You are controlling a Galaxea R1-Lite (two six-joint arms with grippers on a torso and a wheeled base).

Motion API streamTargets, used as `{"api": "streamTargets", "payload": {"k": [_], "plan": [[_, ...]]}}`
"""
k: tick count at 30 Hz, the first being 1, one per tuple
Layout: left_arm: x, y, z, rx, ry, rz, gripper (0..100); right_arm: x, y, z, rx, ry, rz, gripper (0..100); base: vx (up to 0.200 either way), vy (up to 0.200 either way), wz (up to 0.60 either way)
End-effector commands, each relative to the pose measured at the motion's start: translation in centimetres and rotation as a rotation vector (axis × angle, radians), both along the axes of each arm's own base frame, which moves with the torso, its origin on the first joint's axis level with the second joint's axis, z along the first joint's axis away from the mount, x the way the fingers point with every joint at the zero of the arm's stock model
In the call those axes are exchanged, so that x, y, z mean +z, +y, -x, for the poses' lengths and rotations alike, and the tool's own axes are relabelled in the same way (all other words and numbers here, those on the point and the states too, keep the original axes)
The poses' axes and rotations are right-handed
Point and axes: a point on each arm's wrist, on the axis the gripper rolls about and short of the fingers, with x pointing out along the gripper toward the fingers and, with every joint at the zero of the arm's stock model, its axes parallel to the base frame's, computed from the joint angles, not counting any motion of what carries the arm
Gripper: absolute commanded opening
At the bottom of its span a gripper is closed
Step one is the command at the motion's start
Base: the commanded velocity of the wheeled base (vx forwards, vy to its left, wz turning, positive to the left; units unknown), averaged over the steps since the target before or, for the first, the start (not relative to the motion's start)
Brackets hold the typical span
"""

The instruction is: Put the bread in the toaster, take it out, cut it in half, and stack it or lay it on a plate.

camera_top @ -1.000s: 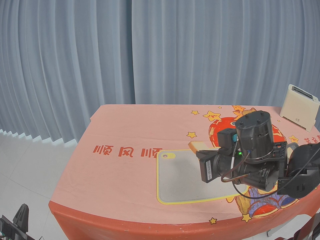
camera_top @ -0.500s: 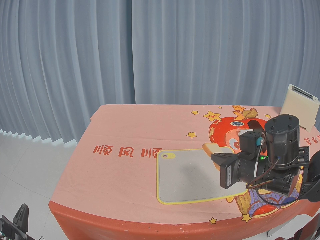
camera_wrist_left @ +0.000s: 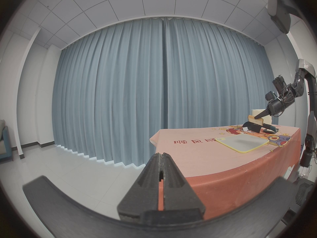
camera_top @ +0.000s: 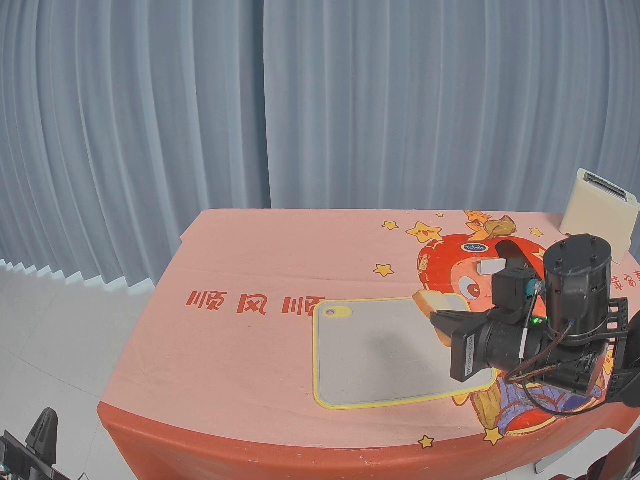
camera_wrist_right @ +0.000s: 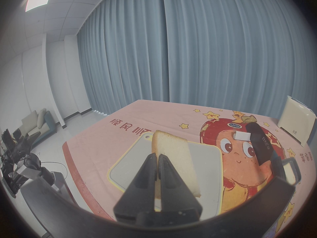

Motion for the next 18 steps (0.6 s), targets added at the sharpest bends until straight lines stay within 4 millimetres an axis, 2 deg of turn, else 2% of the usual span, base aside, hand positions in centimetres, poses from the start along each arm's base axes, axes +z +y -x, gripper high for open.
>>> {"api": "streamTargets", "payload": {"k": [1,18], "plan": [[-0.5,0.0,-0.08,0.0,0.01,0.0,0,0.07,-0.15,0.15,0.0,-0.002,-0.001,0,0.0,0.0,0.0],[-0.5,0.0,-0.07,0.0,0.009,0.0,0,-0.14,-0.3,0.54,0.009,-0.001,0.0,0,0.0,0.0,0.0]]}}
